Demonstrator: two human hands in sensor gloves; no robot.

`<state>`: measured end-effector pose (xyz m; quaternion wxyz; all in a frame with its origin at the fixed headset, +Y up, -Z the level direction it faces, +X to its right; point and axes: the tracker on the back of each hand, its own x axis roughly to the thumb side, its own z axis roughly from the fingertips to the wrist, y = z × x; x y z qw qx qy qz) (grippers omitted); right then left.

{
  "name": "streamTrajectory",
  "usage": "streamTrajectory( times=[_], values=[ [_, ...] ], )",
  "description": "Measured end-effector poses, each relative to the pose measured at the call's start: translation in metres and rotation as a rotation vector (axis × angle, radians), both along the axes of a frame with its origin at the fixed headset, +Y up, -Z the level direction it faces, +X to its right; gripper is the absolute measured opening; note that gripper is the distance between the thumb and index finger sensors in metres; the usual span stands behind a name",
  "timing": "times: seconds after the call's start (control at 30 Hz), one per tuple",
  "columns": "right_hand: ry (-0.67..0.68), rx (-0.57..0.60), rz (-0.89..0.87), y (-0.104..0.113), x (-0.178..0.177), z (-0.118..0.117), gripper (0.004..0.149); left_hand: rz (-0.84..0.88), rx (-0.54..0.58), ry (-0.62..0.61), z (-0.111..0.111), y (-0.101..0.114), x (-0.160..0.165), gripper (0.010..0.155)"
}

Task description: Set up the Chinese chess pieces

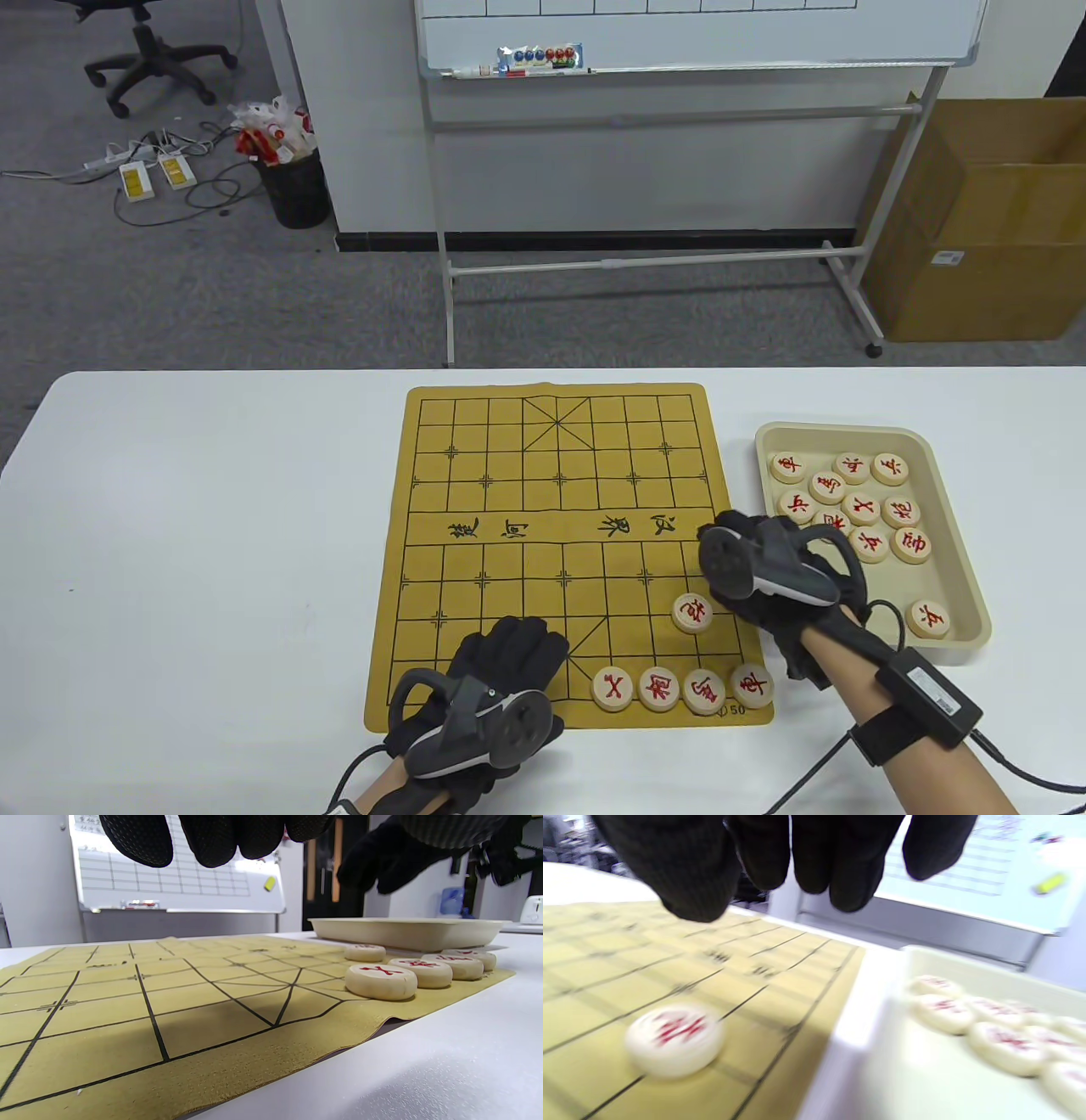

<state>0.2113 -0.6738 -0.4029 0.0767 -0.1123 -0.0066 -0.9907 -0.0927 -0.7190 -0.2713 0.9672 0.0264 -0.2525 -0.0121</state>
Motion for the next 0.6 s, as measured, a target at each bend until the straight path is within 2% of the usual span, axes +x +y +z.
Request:
streamTrajectory(
  times=[0.1, 0.2, 0.3, 0.4, 0.5, 0.6],
  values=[
    [-0.132, 0.006, 0.000, 0.015, 0.033, -0.007, 0.075, 0.001, 0.001, 0.000, 0.000, 0.000, 0.000, 0.084],
    [-0.299, -0.062, 0.027, 0.014, 0.073, -0.013, 0.075, -0.002, 0.000, 0.000, 0.000, 0.000, 0.000, 0.084],
    [-0.443, -0.217, 0.097, -0.004, 0.108, -0.017, 0.072, -0.005, -0.003, -0.001, 0.000, 0.000, 0.000, 0.084],
    [-0.535, -0.322, 0.129, -0.027, 0.135, -0.016, 0.072, -0.007, -0.005, -0.003, 0.000, -0.001, 0.001, 0.084],
    [-0.571, -0.383, 0.168, -0.044, 0.148, -0.014, 0.073, -0.009, -0.005, -0.003, 0.000, -0.001, 0.001, 0.084],
    [-0.567, -0.387, 0.232, -0.054, 0.150, -0.014, 0.073, -0.007, -0.006, -0.005, 0.000, -0.001, 0.001, 0.084]
  ],
)
